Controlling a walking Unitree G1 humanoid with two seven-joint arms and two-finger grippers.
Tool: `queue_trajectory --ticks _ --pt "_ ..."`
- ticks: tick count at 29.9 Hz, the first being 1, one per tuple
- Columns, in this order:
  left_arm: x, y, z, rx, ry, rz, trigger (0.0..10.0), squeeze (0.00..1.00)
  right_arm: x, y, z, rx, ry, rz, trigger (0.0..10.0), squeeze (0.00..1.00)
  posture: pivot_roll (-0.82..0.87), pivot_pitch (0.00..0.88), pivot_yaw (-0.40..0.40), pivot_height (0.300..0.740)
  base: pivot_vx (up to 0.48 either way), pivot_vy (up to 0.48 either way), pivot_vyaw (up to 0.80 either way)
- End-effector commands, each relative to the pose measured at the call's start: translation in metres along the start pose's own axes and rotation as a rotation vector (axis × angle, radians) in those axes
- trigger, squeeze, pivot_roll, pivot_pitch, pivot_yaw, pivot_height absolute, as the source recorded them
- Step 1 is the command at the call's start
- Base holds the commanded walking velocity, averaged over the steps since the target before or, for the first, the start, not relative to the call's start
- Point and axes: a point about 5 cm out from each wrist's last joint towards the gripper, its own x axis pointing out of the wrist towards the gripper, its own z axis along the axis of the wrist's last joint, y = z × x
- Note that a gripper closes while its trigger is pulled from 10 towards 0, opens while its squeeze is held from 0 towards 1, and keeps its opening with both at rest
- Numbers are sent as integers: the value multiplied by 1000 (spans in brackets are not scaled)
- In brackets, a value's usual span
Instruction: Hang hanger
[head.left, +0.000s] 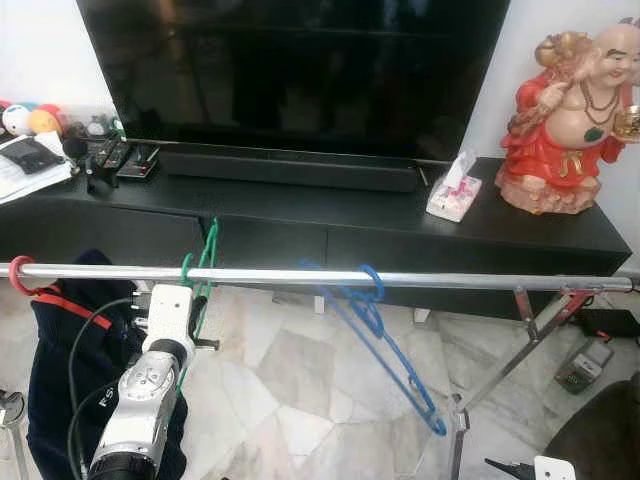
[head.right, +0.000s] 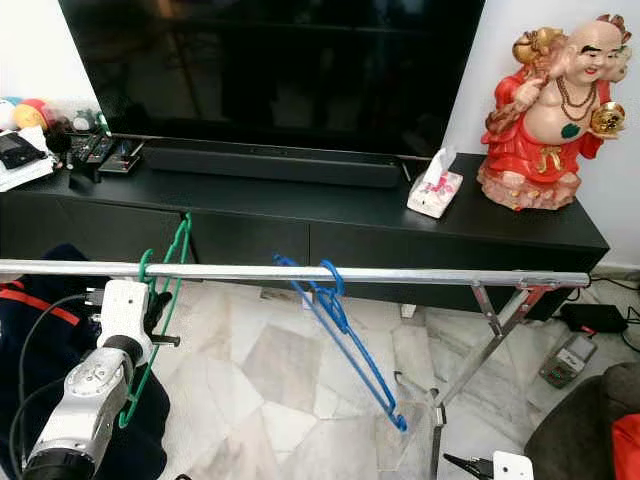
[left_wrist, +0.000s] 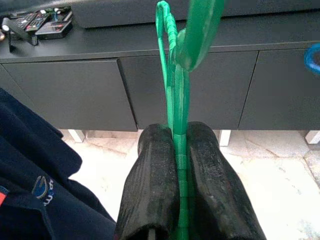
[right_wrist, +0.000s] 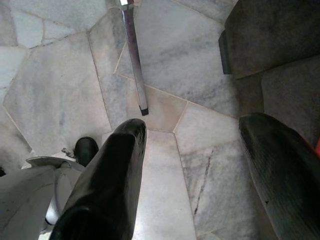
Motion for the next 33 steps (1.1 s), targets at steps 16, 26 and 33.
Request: queue_trajectory --ticks 16,26,33 --pt "-10 -2 -7 -18 26 -6 10000 0 0 -2 -2 10 13 -2 10000 0 -17 0 -26 740 0 0 0" --pt "-10 -2 -7 -18 26 -6 10000 0 0 -2 -2 10 13 -2 10000 0 -17 0 -26 740 0 0 0" --pt "-10 -2 -7 -18 26 -6 10000 0 0 -2 -2 10 13 -2 10000 0 -17 0 -26 740 0 0 0"
